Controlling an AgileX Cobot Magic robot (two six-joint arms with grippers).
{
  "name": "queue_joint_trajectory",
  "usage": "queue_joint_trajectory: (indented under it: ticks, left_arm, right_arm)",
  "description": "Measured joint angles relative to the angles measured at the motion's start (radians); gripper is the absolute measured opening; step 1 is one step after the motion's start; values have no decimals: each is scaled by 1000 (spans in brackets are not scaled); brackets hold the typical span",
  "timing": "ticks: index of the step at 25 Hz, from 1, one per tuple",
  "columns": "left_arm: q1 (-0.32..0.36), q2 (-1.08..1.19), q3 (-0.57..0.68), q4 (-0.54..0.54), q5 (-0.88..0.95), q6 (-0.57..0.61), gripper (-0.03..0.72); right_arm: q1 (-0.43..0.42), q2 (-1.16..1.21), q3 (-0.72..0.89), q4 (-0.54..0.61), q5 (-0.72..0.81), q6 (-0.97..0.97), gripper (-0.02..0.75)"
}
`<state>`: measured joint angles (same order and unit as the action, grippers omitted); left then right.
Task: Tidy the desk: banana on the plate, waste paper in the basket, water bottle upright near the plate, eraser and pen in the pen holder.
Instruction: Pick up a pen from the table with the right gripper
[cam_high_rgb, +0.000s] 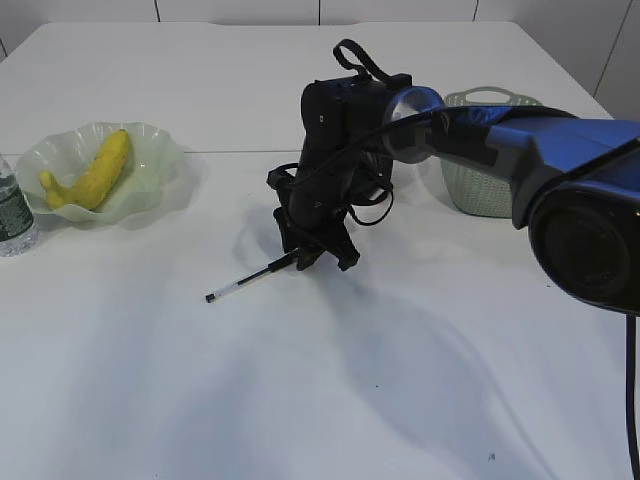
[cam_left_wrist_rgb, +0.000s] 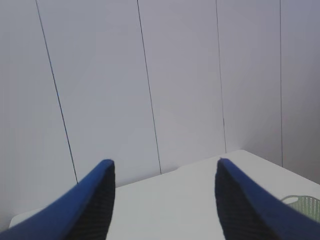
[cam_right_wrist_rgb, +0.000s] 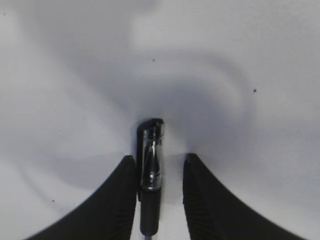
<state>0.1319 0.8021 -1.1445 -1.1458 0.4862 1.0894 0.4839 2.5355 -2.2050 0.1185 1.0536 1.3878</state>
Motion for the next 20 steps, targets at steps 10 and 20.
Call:
queue_joint_trajectory:
  ticks: [10, 20]
  left_arm:
    - [0, 0, 0, 0, 0, 0, 443]
    - [0, 0, 0, 0, 0, 0, 443]
  right_arm:
    - [0, 0, -2, 0, 47, -16, 251]
    - [0, 0, -2, 0, 32, -21, 251]
